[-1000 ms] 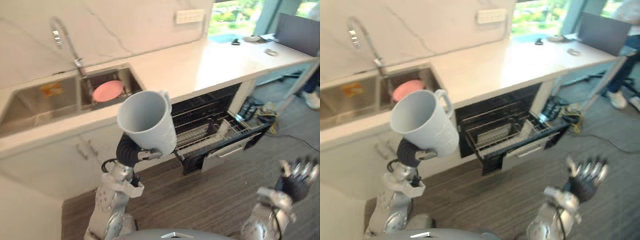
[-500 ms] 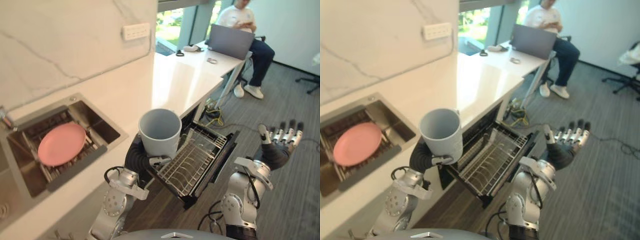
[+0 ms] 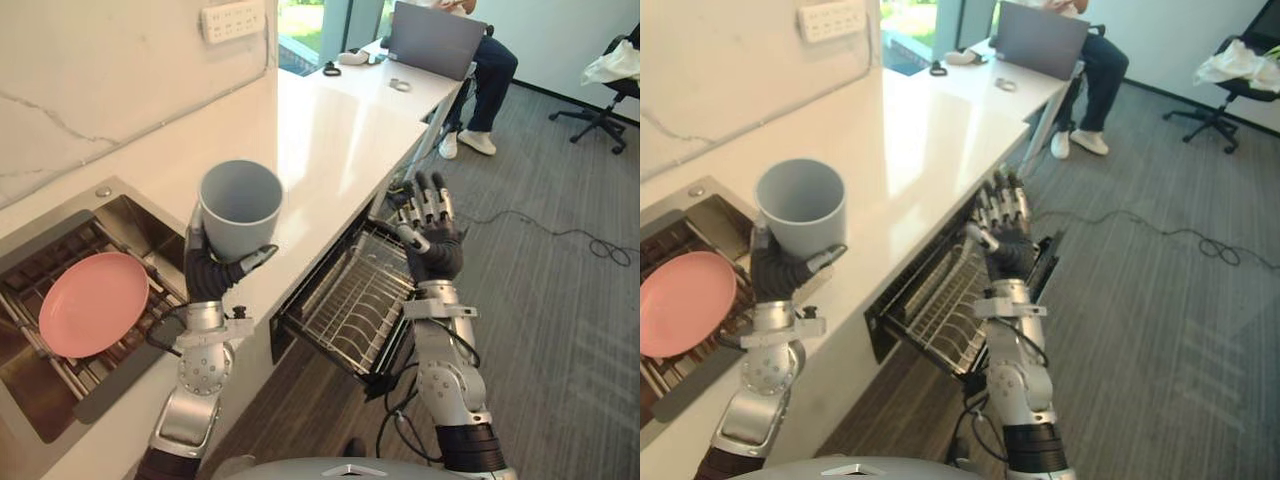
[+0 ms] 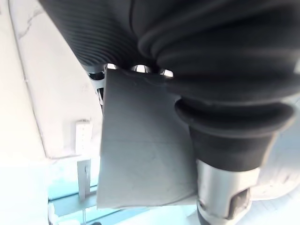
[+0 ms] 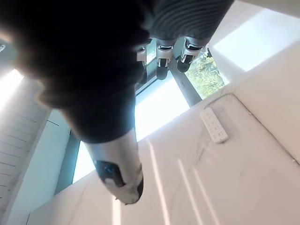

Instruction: Walk over to the sink, pick up the cup, carry it to the dishwasher, place the cup inside the dishwasher, then close the dishwasher door

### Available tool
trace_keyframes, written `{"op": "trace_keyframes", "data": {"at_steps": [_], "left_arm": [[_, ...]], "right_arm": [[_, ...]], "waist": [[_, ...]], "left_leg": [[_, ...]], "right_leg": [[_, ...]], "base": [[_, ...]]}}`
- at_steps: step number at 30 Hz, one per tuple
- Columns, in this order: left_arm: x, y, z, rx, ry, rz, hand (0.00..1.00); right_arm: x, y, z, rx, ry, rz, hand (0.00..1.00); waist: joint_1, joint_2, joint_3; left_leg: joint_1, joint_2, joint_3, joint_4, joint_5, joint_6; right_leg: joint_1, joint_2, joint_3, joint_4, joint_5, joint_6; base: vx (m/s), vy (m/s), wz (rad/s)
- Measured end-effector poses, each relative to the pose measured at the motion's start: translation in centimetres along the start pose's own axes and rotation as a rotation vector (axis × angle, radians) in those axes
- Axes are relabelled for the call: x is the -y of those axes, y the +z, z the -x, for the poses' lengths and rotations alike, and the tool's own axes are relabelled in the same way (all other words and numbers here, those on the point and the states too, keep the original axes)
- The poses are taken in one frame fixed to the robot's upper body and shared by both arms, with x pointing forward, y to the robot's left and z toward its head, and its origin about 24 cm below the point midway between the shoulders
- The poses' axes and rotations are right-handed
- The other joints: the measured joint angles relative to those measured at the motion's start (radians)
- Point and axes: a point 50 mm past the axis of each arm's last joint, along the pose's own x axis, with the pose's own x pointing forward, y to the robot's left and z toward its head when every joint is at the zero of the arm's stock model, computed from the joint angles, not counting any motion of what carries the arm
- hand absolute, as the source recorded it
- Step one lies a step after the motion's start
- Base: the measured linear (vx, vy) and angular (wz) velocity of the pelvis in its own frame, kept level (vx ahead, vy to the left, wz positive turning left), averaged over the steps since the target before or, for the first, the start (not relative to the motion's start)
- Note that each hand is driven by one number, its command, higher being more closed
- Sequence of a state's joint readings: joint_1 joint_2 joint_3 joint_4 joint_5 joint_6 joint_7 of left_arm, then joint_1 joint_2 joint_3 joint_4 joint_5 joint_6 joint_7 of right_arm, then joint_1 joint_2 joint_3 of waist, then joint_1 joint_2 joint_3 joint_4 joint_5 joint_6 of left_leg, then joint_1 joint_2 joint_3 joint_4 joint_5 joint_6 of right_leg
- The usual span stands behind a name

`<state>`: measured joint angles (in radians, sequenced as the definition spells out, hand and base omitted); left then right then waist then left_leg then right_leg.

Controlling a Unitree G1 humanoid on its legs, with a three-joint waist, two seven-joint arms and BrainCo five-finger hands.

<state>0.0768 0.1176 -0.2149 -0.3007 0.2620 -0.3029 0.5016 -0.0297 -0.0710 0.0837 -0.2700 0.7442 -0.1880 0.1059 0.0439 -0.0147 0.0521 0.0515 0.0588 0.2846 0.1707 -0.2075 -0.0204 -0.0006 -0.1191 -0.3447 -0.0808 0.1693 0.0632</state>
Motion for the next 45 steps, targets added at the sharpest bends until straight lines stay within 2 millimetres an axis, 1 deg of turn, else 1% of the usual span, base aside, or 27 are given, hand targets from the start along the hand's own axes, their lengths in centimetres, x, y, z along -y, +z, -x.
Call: {"op": "trace_keyframes", "data": {"at_steps": [3,6,7,12,15,20,23,29,34,36,45], "left_arm": [[-0.3,0.0,-0.4,0.031,0.062,-0.102,1.0],[-0.1,-0.6,-0.6,0.028,0.092,-0.189,1.0],[0.0,-1.0,-0.7,0.017,0.104,-0.22,1.0],[0.3,-1.3,-1.1,0.015,0.118,-0.26,1.0],[0.7,-1.0,-1.3,0.028,0.113,-0.251,1.0],[2.6,-0.8,-1.4,0.04,0.049,-0.236,1.0],[3.2,-1.0,-1.4,0.024,0.034,-0.227,1.0],[4.5,-0.5,-1.2,0.044,-0.028,-0.211,1.0],[5.2,-0.7,-0.7,0.036,-0.07,-0.215,1.0],[5.4,-0.8,-0.6,0.037,-0.082,-0.222,1.0],[6.4,-0.4,0.0,0.046,-0.127,-0.198,1.0]], "right_arm": [[-1.3,-0.2,-0.1,-0.013,0.068,-0.045,0.0],[-2.6,-0.4,-0.1,-0.027,0.138,-0.09,0.0],[-3.3,-0.9,0.0,-0.049,0.175,-0.105,0.0],[-4.8,-2.2,0.3,-0.121,0.229,-0.14,0.0],[-5.4,-2.7,0.5,-0.143,0.249,-0.149,0.0],[-6.9,-3.5,0.4,-0.173,0.289,-0.12,0.0],[-7.2,-3.7,0.3,-0.183,0.292,-0.109,0.0],[-7.8,-4.4,0.6,-0.212,0.253,-0.077,0.0],[-7.6,-4.9,0.5,-0.229,0.206,-0.038,0.0],[-7.5,-5.3,0.4,-0.241,0.197,-0.033,0.0],[-7.4,-5.3,0.1,-0.238,0.131,-0.027,0.0]], "waist": [[-0.012,0.0,0.0],[-0.015,0.0,0.0],[-0.018,0.0,0.0],[-0.022,-0.001,0.0],[-0.032,-0.002,0.0],[-0.041,-0.003,-0.003],[-0.044,-0.003,-0.003],[-0.04,-0.009,-0.009],[-0.041,-0.01,-0.033],[-0.04,-0.01,-0.035],[-0.037,-0.01,-0.035]], "left_leg": [[0.008,-0.003,0.001,-0.018,0.015,0.0],[0.012,-0.004,0.007,-0.019,0.021,0.002],[0.012,-0.005,0.01,-0.019,0.025,0.002],[0.004,-0.009,0.016,-0.031,0.039,0.007],[0.006,-0.011,0.015,-0.049,0.053,0.003],[0.004,-0.006,0.016,-0.059,0.08,-0.006],[0.007,-0.005,0.017,-0.066,0.084,-0.008],[0.008,-0.005,0.016,-0.068,0.086,-0.006],[0.005,-0.005,0.014,-0.067,0.087,-0.005],[0.004,-0.005,0.012,-0.068,0.09,-0.004],[0.002,-0.005,0.004,-0.071,0.1,-0.004]], "right_leg": [[0.001,-0.001,-0.001,0.0,0.0,0.0],[0.002,-0.002,-0.001,0.0,0.0,0.0],[0.001,-0.003,-0.001,0.0,0.0,0.0],[-0.002,-0.007,-0.003,-0.006,-0.004,-0.001],[-0.005,-0.007,-0.012,-0.007,-0.008,-0.006],[-0.023,0.002,-0.013,-0.003,-0.001,-0.015],[-0.023,0.004,-0.013,-0.001,0.0,-0.016],[-0.022,0.003,-0.014,-0.003,0.002,-0.015],[-0.022,0.003,-0.017,-0.005,0.002,-0.016],[-0.023,0.003,-0.018,-0.006,0.003,-0.017],[-0.023,0.003,-0.025,-0.007,0.005,-0.021]], "base": [[-0.06,-0.021,0.0],[-0.09,-0.025,-0.05],[-0.1,-0.028,-0.05],[-0.12,-0.033,-0.01],[-0.09,-0.03,0.05],[-0.01,-0.005,0.01],[0.0,0.0,0.0],[-0.02,0.017,0.01],[-0.01,0.009,0.0],[-0.04,0.017,0.02],[-0.03,0.013,0.02]]}}
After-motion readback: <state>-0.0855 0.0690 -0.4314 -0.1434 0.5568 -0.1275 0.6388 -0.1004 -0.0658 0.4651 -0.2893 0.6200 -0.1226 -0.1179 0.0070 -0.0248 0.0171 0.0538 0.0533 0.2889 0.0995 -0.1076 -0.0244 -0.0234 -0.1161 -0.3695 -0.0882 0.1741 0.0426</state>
